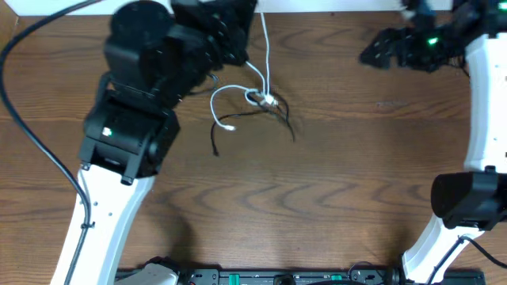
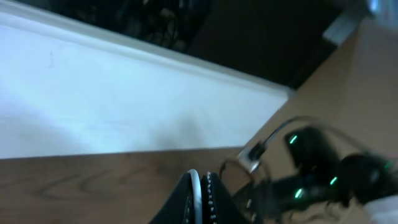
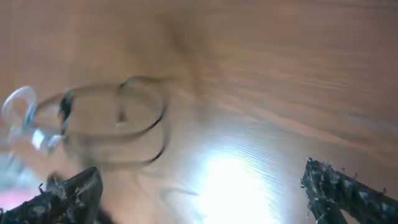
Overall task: Untangle cables
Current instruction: 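Lift the white cable with the left gripper toward the top, then grasp the black cable near the white cable with the right gripper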
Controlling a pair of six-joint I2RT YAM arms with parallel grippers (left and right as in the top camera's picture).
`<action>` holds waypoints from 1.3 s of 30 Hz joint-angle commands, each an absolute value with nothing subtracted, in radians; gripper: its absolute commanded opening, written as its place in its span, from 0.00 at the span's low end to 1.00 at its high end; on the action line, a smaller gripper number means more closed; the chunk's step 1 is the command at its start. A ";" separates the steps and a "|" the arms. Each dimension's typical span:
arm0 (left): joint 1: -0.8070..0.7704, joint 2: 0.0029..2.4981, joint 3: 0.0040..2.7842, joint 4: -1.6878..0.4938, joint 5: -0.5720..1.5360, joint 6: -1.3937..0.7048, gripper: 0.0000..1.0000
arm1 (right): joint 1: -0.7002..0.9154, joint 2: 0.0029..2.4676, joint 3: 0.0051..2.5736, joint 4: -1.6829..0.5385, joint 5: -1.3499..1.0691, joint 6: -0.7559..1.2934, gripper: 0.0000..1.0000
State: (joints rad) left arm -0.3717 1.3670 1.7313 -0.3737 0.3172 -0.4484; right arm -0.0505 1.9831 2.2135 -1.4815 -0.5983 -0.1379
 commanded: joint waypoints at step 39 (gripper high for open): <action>-0.320 1.354 1.753 -0.285 0.438 -0.590 0.07 | 0.335 1.982 1.572 -0.594 -0.885 -0.177 0.01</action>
